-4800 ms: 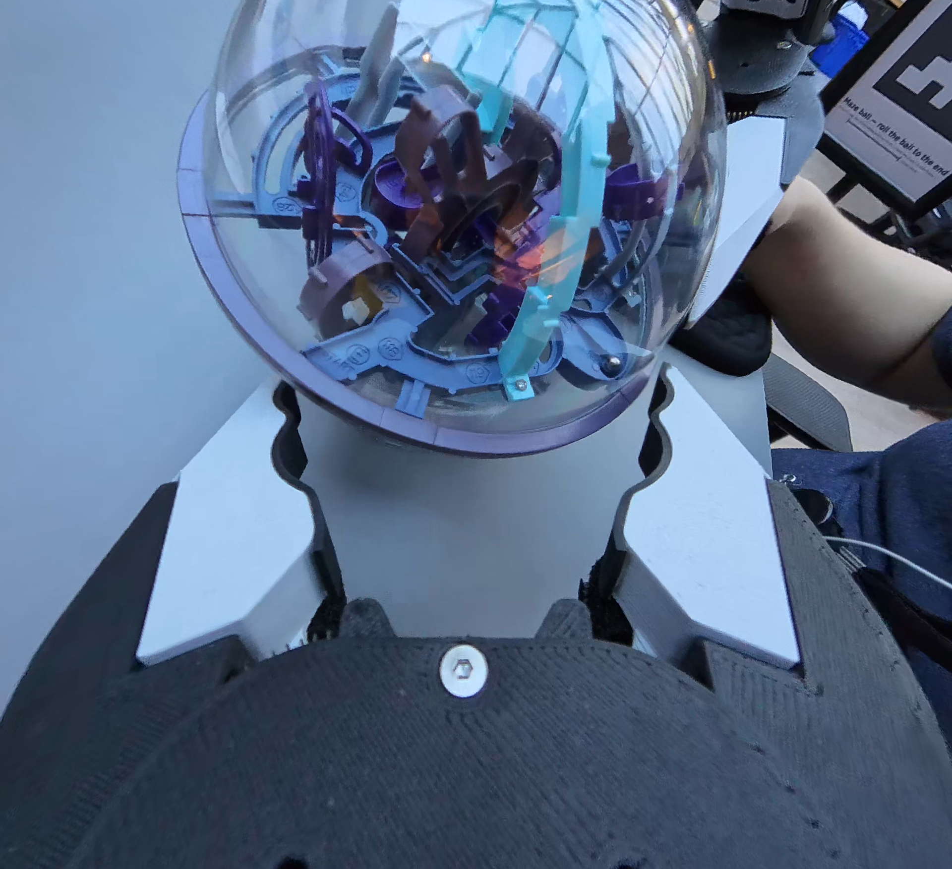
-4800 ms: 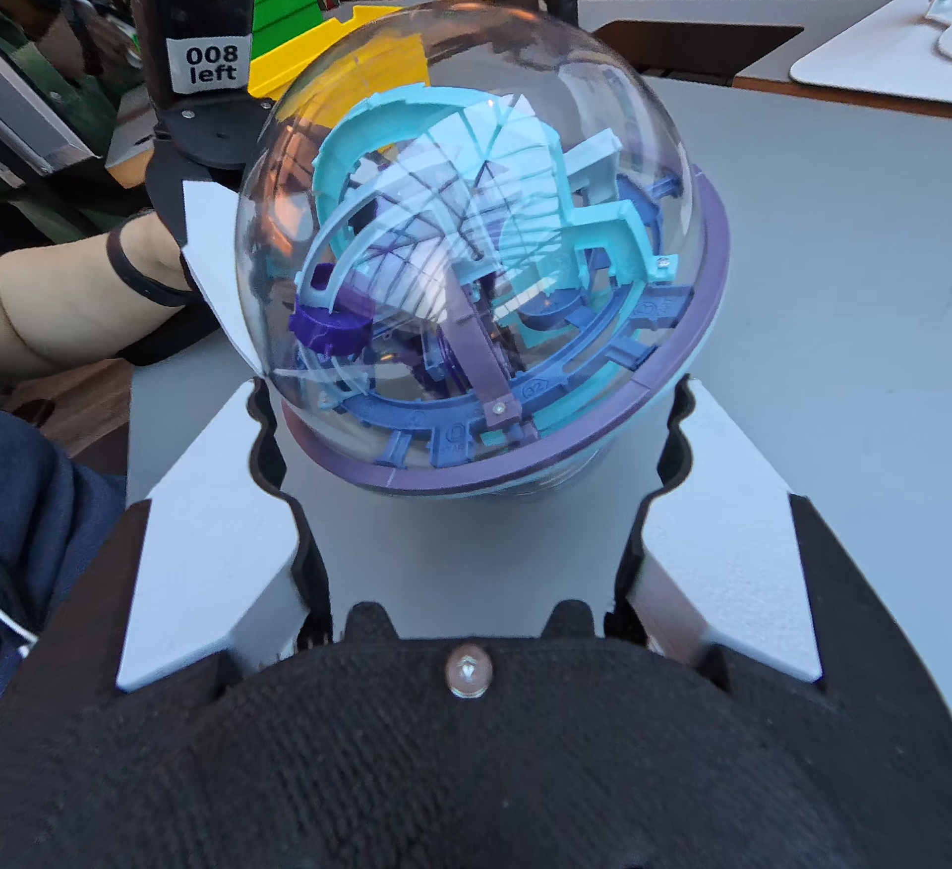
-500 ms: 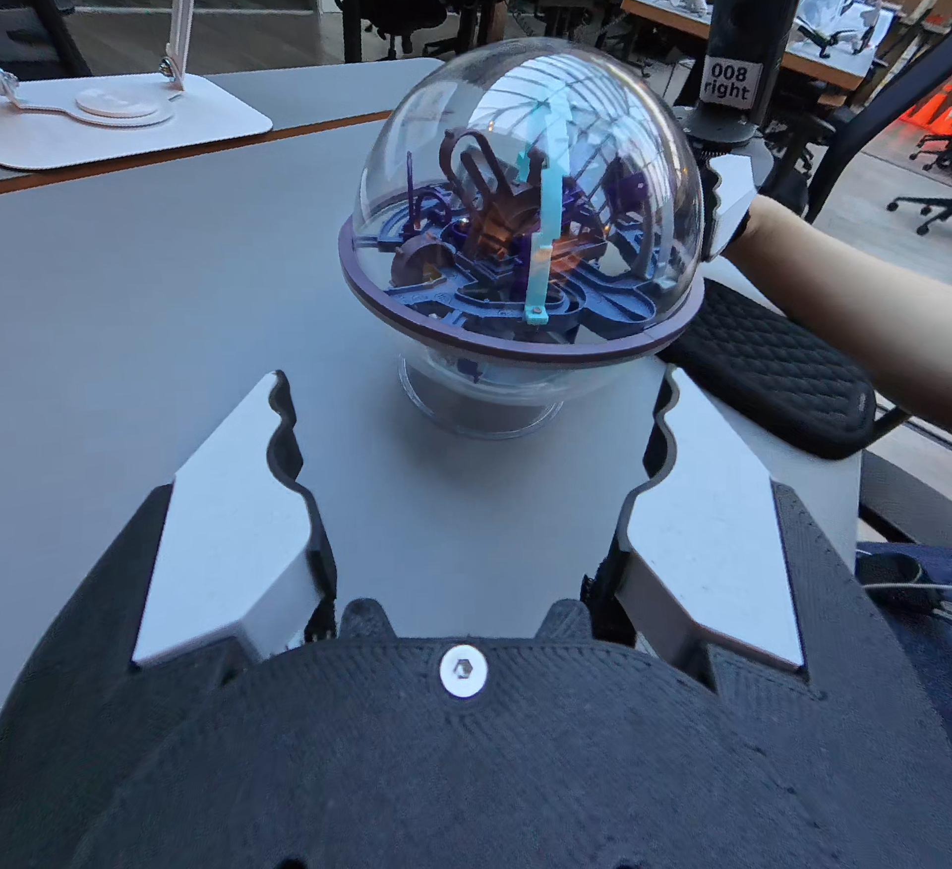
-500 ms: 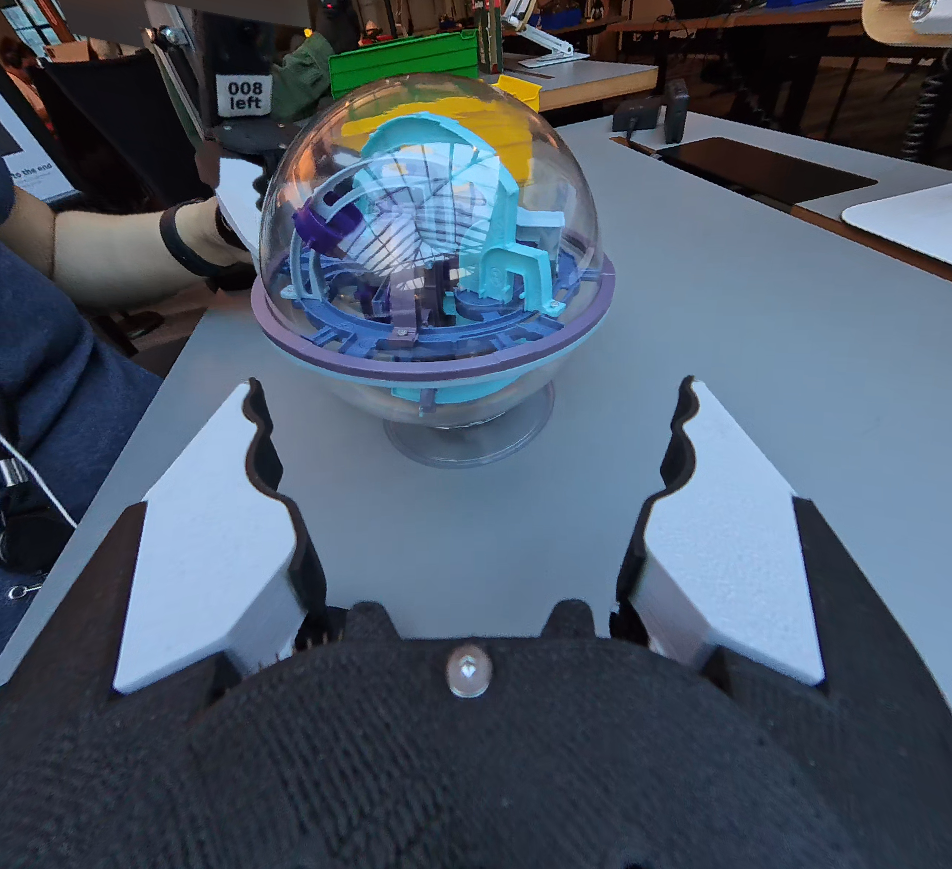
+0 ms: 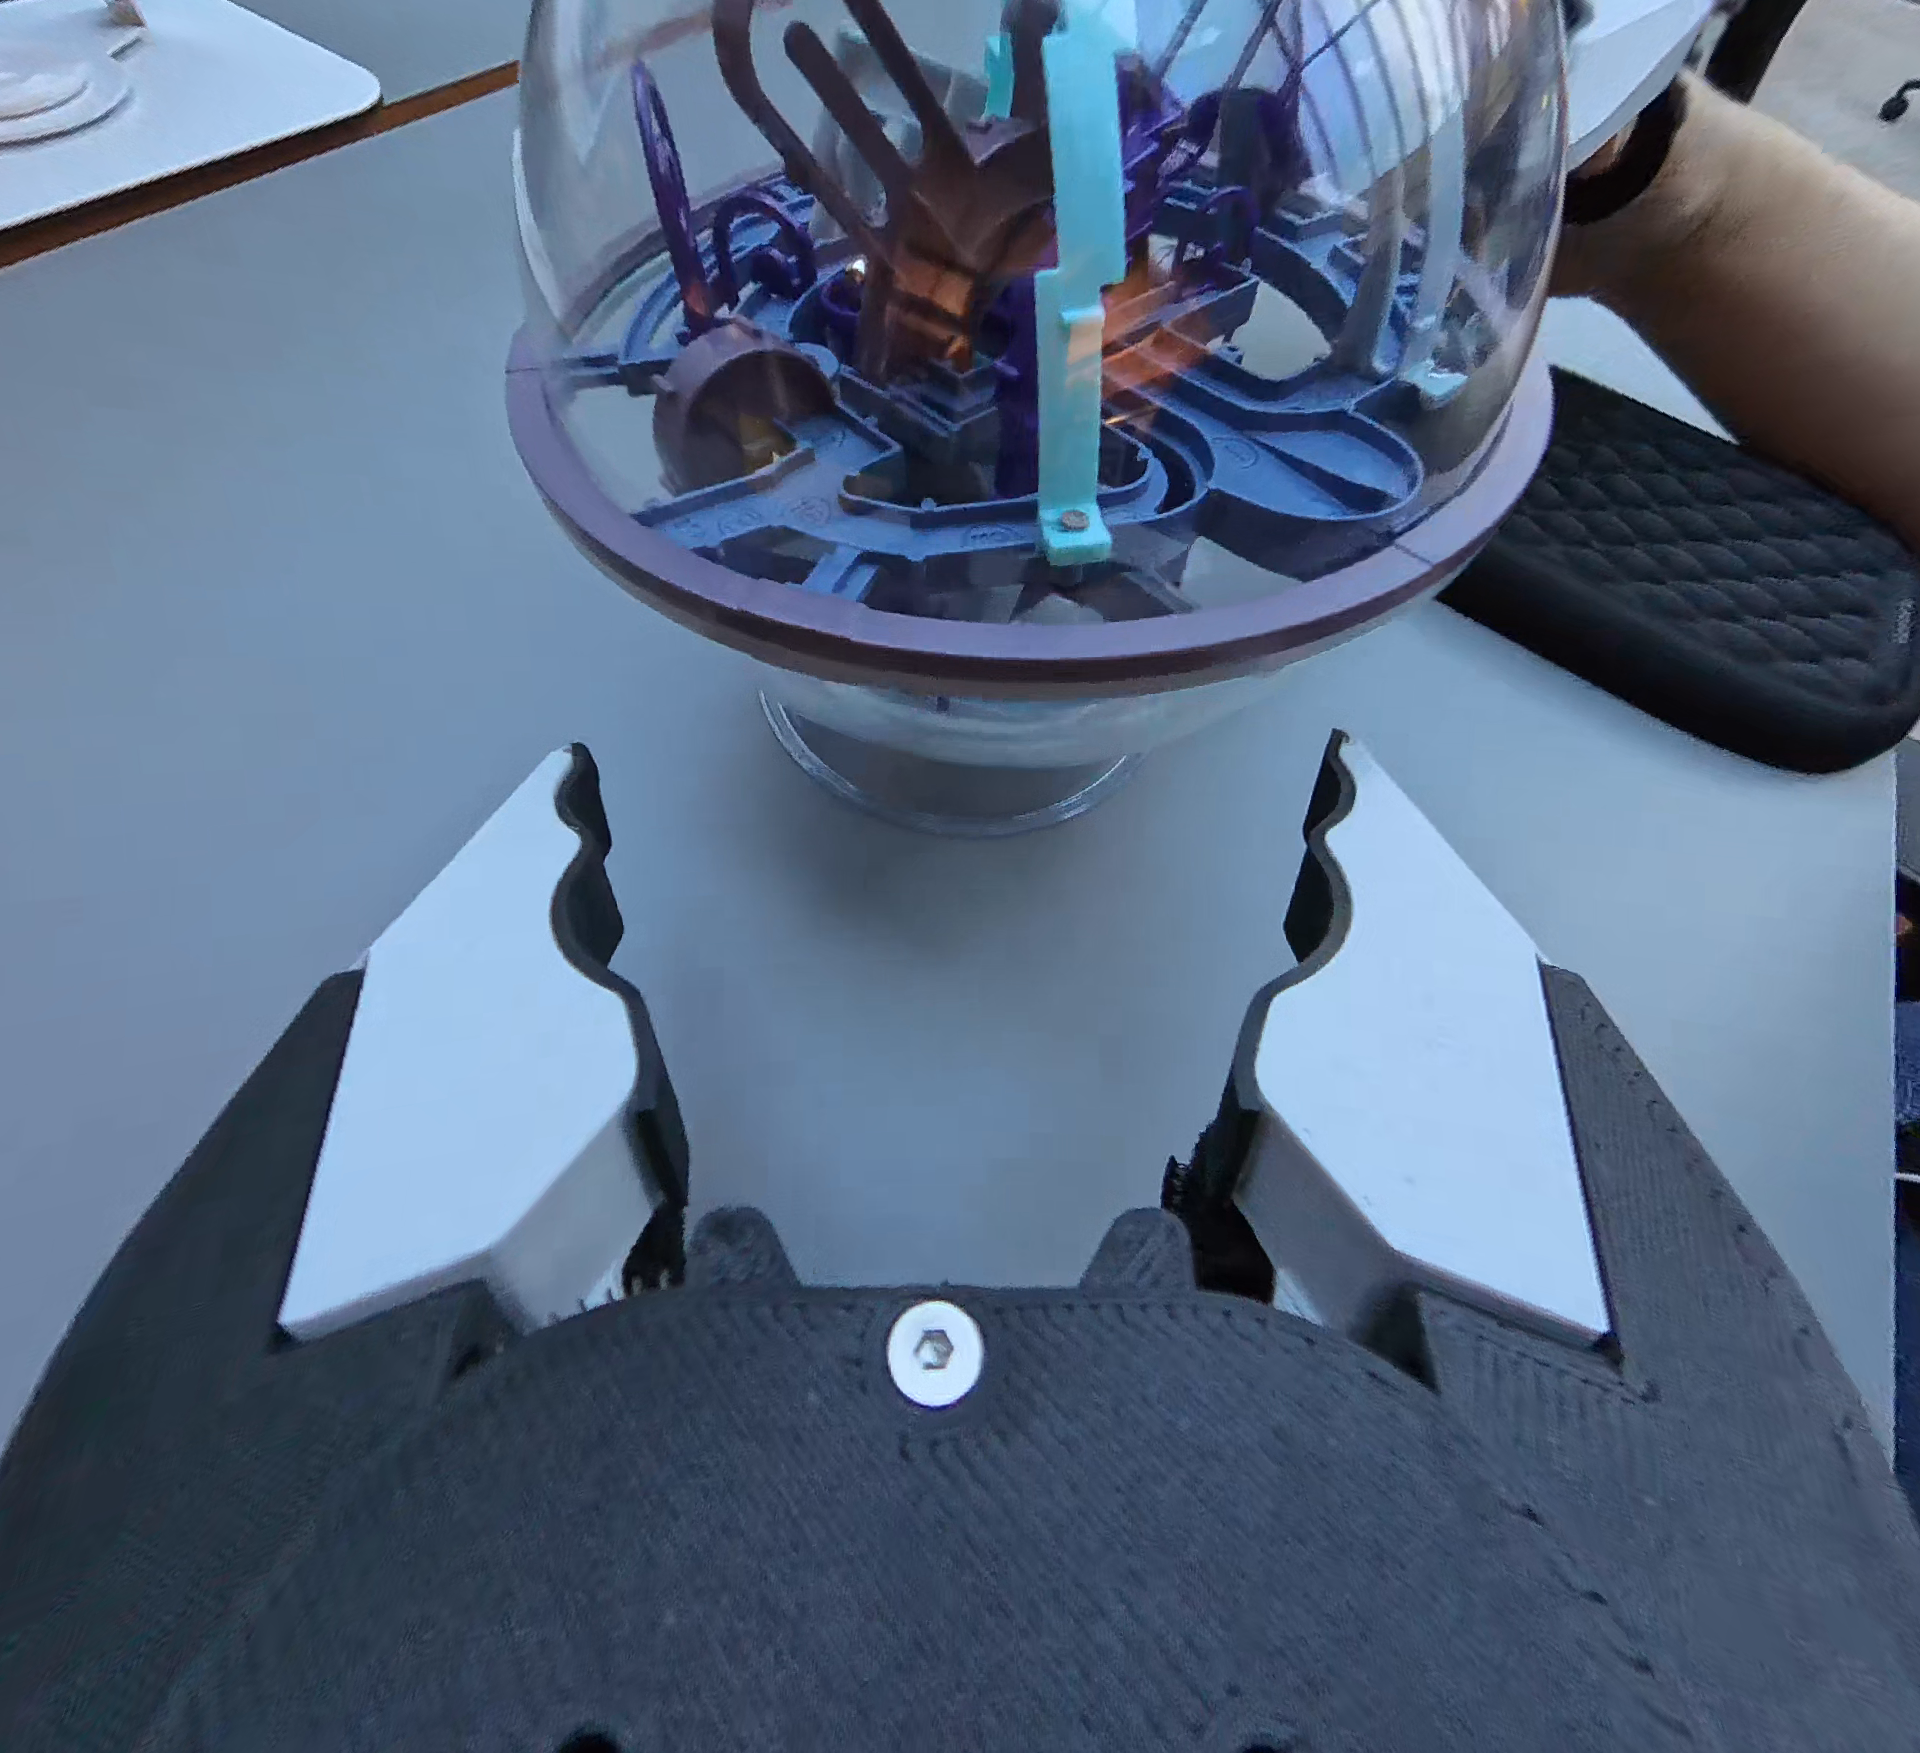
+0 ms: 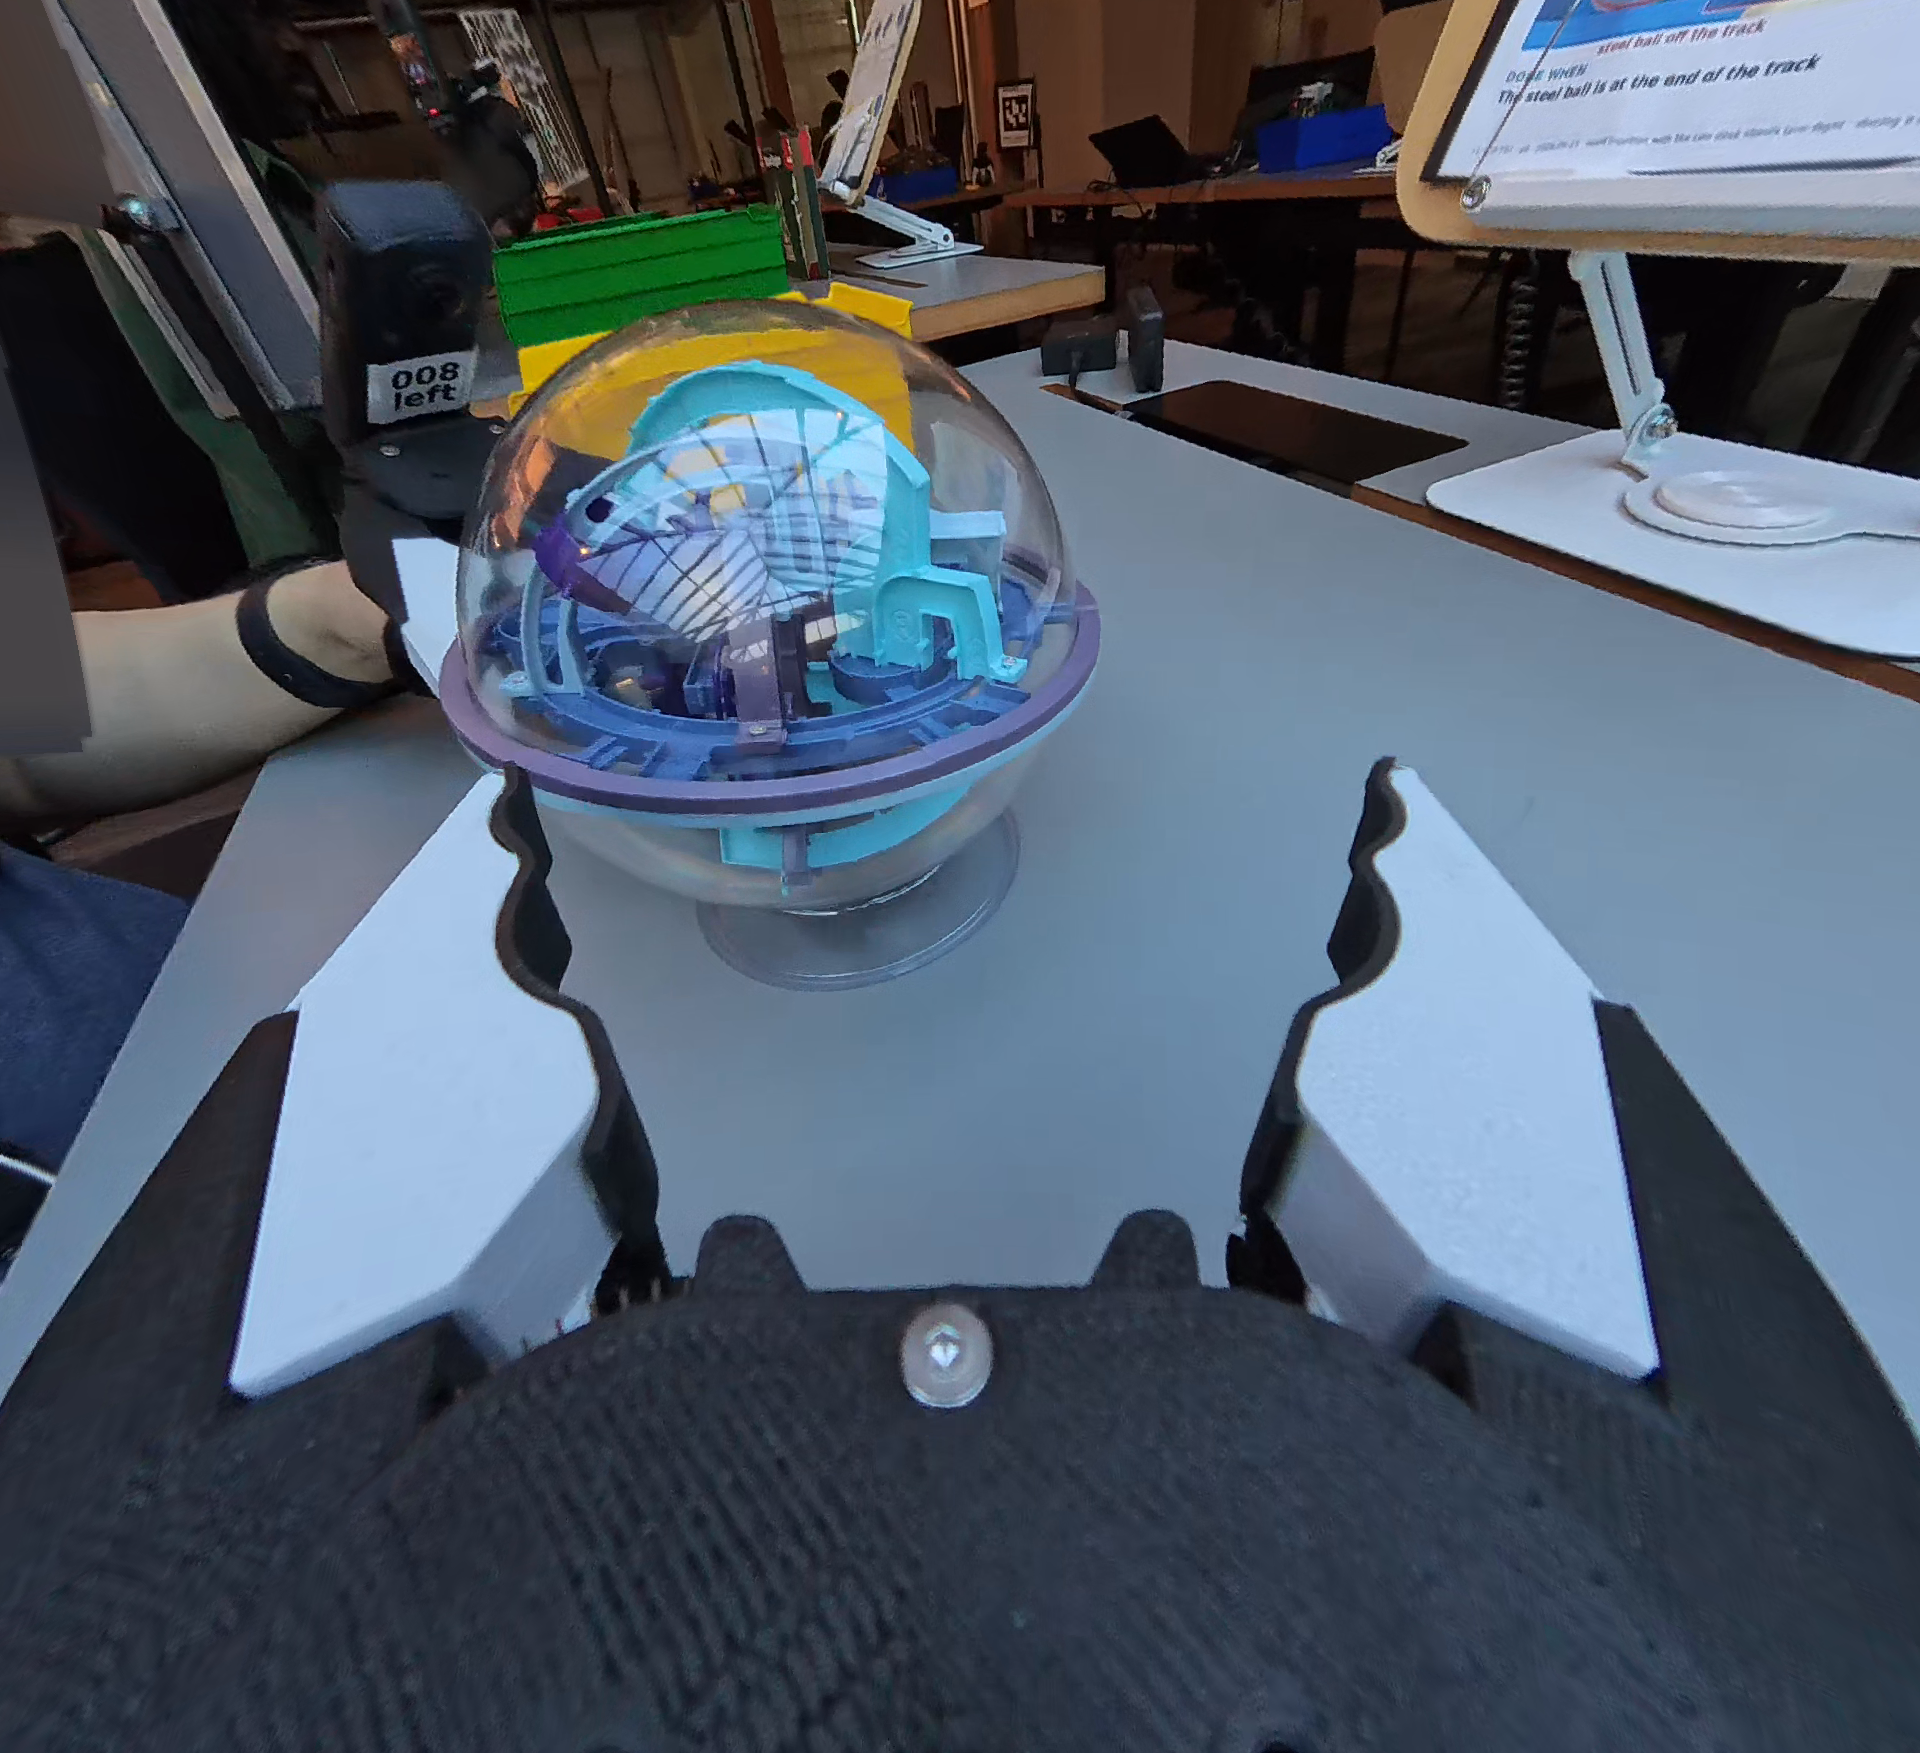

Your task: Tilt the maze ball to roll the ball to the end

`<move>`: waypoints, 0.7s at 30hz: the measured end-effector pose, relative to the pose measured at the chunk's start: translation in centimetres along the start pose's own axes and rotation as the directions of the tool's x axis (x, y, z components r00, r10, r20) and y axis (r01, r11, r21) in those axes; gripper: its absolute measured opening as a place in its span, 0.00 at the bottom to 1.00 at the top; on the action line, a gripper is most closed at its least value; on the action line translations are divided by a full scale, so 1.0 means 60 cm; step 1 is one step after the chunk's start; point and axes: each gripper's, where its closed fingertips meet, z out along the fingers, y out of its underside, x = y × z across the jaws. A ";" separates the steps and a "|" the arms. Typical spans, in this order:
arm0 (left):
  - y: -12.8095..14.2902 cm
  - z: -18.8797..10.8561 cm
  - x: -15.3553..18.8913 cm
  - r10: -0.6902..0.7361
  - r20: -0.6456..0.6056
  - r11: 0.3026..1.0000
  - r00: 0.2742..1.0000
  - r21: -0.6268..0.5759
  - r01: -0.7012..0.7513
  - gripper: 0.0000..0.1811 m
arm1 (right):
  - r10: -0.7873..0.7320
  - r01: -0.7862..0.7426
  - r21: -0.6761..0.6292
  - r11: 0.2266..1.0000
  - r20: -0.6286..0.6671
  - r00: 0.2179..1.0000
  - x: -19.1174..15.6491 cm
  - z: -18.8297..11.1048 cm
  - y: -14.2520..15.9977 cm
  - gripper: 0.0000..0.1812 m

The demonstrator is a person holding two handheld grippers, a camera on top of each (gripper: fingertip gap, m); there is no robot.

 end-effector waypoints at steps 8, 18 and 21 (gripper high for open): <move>0.024 0.008 -0.001 -0.040 0.042 0.998 0.998 -0.047 0.042 0.72 | 0.034 -0.031 0.060 0.998 -0.060 0.998 0.087 -0.023 -0.054 0.77; 0.073 0.005 0.009 -0.011 0.227 0.979 0.974 -0.196 0.057 0.72 | -0.158 0.118 -0.254 0.960 -0.146 0.977 0.206 0.029 0.039 0.55; 0.080 -0.001 0.011 -0.044 0.257 0.974 0.965 -0.202 0.098 0.72 | -0.160 0.176 -0.304 0.936 0.077 0.984 0.170 0.059 0.059 0.52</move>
